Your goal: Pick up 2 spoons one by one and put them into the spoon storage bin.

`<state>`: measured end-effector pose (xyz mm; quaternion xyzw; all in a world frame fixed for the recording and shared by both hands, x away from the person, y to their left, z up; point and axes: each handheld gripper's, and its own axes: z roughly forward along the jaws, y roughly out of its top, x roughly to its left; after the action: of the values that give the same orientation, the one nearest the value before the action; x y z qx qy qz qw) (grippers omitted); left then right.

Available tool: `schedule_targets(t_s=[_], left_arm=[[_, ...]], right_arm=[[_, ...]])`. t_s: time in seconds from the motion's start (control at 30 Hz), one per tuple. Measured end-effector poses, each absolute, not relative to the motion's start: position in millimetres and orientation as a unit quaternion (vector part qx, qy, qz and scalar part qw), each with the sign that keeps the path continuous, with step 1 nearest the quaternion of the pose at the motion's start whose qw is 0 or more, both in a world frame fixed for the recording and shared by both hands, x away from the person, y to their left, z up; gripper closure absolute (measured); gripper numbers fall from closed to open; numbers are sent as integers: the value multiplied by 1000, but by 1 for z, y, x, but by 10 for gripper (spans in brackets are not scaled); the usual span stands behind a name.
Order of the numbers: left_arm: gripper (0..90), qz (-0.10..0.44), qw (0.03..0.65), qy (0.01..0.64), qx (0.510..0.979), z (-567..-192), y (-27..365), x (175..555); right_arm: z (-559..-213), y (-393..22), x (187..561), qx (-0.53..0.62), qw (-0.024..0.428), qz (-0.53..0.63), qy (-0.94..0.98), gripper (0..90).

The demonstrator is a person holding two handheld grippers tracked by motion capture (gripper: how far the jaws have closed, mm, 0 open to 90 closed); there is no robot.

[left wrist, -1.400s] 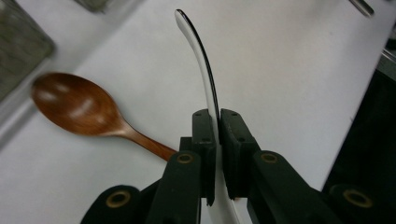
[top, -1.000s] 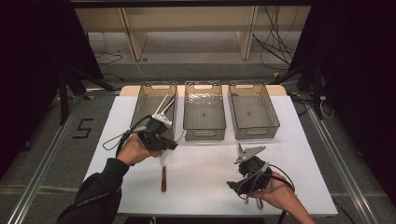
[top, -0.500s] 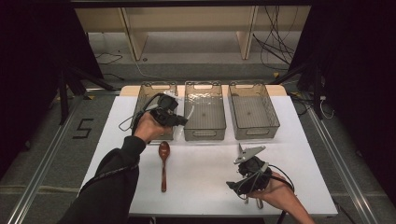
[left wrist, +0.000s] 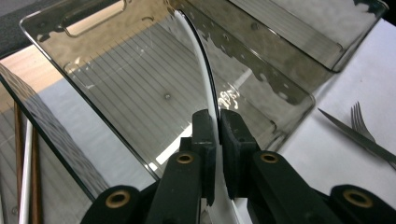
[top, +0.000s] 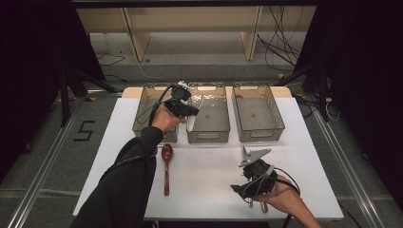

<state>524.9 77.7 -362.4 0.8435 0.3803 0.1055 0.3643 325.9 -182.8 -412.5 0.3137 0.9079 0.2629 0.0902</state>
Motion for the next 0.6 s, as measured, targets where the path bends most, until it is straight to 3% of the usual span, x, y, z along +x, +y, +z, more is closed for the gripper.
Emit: schedule_targets(t_s=[0.6], left_arm=[[840, 125, 347, 387, 845, -372, 66, 543]], right_arm=[[-413, -182, 326, 314, 90, 262, 908, 277]])
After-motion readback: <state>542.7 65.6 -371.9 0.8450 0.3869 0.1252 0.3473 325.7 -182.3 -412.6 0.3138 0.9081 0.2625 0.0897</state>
